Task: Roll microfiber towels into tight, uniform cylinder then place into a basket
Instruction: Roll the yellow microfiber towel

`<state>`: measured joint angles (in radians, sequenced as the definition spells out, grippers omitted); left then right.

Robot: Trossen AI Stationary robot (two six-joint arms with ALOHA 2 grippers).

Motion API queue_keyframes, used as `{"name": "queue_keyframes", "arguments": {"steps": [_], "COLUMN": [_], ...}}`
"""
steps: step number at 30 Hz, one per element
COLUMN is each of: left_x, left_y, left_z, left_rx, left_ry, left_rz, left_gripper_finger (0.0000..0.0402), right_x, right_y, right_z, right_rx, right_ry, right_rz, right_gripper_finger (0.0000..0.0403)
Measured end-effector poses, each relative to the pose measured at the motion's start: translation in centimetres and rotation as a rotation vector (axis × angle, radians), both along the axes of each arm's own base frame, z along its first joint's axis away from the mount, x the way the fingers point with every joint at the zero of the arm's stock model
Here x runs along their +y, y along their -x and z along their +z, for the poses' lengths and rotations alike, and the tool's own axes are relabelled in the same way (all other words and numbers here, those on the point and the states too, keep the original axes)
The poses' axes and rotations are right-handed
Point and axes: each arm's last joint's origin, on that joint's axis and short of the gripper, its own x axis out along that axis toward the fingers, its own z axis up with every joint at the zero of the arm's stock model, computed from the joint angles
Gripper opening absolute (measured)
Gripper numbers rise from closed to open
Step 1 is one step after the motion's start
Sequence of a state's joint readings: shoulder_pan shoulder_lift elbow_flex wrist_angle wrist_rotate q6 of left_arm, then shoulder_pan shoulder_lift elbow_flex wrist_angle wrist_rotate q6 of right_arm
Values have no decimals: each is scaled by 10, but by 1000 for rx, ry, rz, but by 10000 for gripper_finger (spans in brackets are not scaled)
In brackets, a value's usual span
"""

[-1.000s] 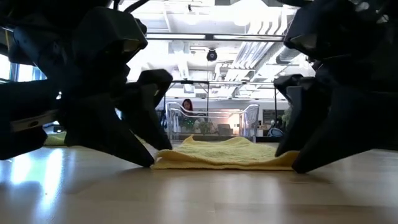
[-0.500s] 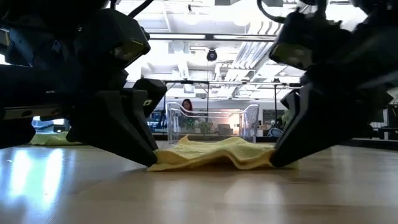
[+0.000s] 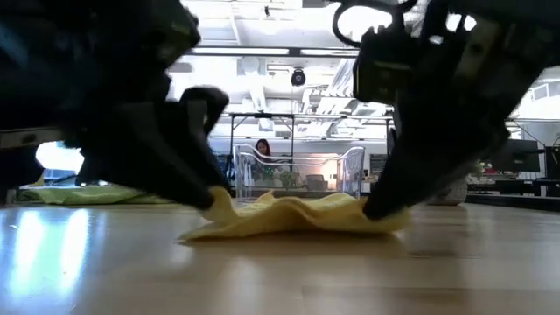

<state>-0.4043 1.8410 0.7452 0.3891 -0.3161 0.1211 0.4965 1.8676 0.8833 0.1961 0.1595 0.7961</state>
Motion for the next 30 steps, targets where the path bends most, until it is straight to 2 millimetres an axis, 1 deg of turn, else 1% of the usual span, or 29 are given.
{"name": "queue_keyframes", "arguments": {"steps": [2,6,8,11,15,18,22,26,30], "left_x": [-1,-4,-6,-8,-11,-11,-12,-7,4], "left_y": [3,8,10,11,12,12,12,9,4], "left_z": [8,26,29,33,33,34,33,31,31], "left_rx": [-13,-72,-85,-107,-107,-109,-104,-79,-63], "left_ry": [-73,-136,-145,-141,-135,-134,-113,-43,24], "left_rz": [15,50,55,56,52,51,35,24,34], "left_gripper_finger": [105,113,115,115,115,115,115,115,115], "right_x": [0,-1,-4,-13,-23,-29,-34,-35,-34], "right_y": [0,0,0,0,-1,-3,0,3,2], "right_z": [7,19,20,17,14,13,9,7,7], "right_rx": [-16,-52,-49,-13,20,28,91,120,116], "right_ry": [-20,-37,-40,-37,-24,-25,-27,-14,-9], "right_rz": [-9,-38,-92,-179,-271,-292,-337,-341,-331], "right_gripper_finger": [1,1,1,1,1,1,0,0,0]}}
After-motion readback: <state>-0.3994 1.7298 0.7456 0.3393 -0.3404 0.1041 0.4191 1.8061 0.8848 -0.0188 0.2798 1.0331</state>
